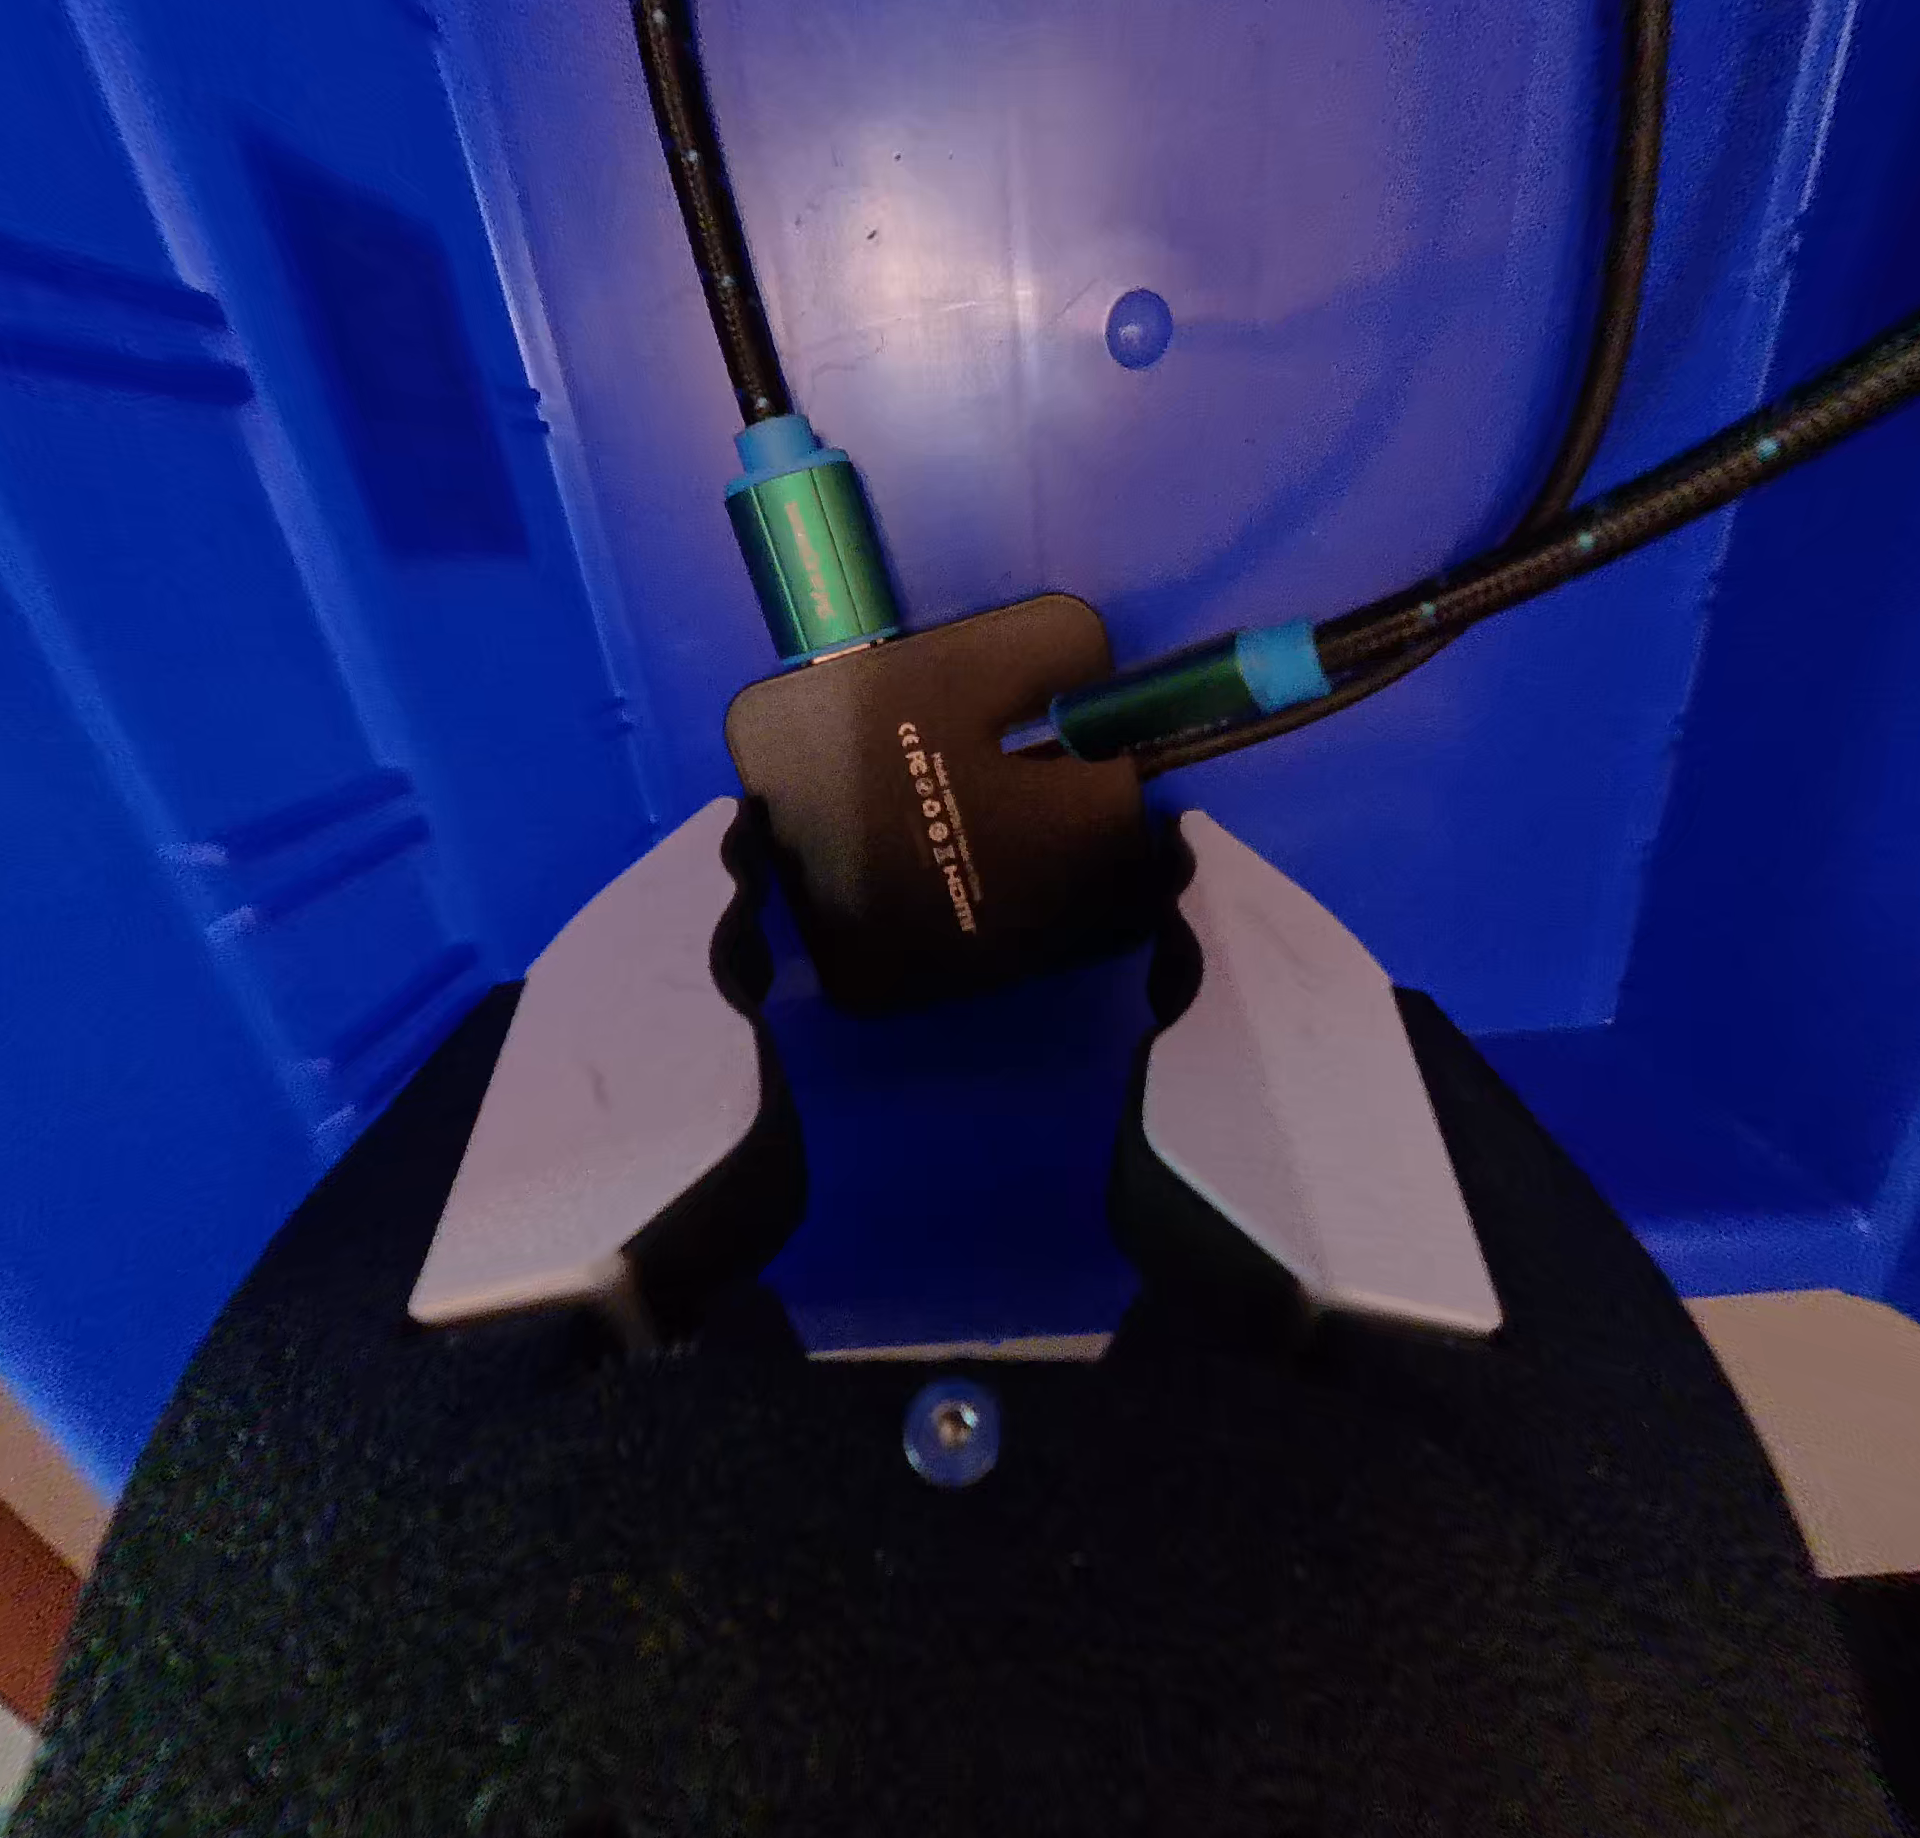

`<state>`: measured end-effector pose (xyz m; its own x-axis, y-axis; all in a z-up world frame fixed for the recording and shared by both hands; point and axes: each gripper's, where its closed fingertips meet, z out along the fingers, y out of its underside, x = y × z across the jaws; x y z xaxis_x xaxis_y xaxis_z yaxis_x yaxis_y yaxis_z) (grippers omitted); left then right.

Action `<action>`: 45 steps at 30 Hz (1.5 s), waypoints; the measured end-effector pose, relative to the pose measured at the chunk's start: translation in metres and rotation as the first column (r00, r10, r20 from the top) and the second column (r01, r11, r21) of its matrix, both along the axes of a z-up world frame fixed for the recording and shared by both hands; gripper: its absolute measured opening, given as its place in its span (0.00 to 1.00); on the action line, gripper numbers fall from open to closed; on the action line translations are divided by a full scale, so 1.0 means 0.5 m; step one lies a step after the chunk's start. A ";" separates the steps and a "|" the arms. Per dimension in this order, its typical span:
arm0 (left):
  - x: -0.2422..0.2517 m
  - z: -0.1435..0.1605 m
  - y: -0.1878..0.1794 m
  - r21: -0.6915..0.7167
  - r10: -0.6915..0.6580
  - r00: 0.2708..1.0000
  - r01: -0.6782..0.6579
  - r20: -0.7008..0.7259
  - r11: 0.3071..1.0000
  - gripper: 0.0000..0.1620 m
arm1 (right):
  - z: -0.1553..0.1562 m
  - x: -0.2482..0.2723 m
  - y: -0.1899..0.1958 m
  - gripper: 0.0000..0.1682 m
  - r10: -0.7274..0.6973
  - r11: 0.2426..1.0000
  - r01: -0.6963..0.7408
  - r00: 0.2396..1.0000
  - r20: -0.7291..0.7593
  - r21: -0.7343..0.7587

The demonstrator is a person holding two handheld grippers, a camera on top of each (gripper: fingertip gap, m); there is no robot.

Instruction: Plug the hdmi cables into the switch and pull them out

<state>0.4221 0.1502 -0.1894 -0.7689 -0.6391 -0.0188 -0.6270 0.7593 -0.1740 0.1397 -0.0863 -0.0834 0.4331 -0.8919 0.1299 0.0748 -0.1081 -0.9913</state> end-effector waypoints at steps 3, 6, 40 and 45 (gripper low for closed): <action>0.002 0.025 -0.012 -0.043 -0.037 0.998 0.039 0.048 0.998 0.44 | 0.000 -0.001 -0.002 0.42 -0.002 1.000 0.002 1.000 0.000 0.001; -0.004 0.071 -0.030 -0.114 -0.064 0.993 0.075 0.099 0.991 0.44 | 0.001 -0.001 -0.004 0.42 -0.004 1.000 0.004 1.000 0.001 0.008; -0.052 -0.008 0.030 0.158 0.005 0.971 0.034 -0.239 0.987 0.47 | -0.006 -0.001 -0.005 0.42 0.001 1.000 0.000 1.000 -0.020 0.018; -0.028 0.012 -0.005 0.005 0.047 0.983 -0.047 -0.178 0.999 0.43 | -0.005 -0.001 -0.006 0.42 -0.002 1.000 0.002 1.000 -0.018 0.020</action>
<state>0.4081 0.1479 -0.1834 -0.7290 -0.6747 0.1153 -0.6830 0.7283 -0.0563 0.1393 -0.0893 -0.0857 0.4336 -0.8951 0.1042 0.0572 -0.0881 -0.9945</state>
